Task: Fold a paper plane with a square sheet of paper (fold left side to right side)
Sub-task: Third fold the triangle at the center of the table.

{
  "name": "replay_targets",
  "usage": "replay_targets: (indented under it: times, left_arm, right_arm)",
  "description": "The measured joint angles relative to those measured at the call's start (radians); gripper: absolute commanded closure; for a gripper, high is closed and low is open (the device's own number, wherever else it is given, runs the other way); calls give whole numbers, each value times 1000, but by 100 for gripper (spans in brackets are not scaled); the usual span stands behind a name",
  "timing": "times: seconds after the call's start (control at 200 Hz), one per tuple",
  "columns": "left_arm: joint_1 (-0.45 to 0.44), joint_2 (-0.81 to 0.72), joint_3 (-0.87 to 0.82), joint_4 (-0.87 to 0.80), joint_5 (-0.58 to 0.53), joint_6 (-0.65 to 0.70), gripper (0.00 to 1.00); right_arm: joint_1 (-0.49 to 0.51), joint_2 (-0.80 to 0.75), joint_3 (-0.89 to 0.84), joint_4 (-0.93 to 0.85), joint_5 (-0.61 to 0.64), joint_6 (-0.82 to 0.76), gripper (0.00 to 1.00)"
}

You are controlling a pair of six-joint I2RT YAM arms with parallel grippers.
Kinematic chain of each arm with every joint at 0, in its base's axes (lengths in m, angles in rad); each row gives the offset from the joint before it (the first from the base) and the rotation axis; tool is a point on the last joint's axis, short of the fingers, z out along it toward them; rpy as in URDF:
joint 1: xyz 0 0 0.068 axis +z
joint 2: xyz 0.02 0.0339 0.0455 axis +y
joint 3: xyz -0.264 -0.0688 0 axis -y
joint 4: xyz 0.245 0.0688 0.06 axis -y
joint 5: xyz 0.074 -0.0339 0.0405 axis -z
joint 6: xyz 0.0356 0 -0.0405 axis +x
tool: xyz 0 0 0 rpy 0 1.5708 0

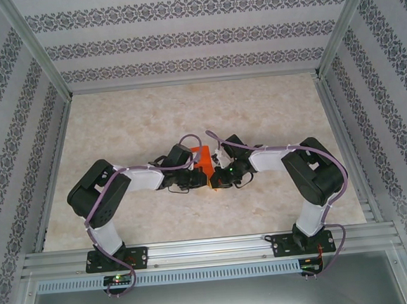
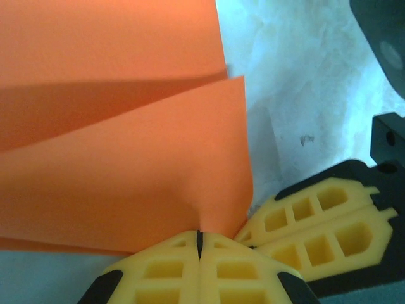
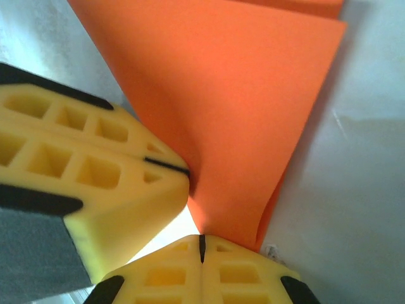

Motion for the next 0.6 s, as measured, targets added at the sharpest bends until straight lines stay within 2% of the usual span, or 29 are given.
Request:
replay_targets:
  times: [0.185, 0.6]
  left_arm:
    - [18, 0, 26, -38, -62, 37, 100]
    - [57, -37, -24, -23, -77, 92, 100]
  right_arm:
    - [0, 0, 2, -6, 1, -1, 100]
    - [0, 0, 3, -5, 3, -5, 100]
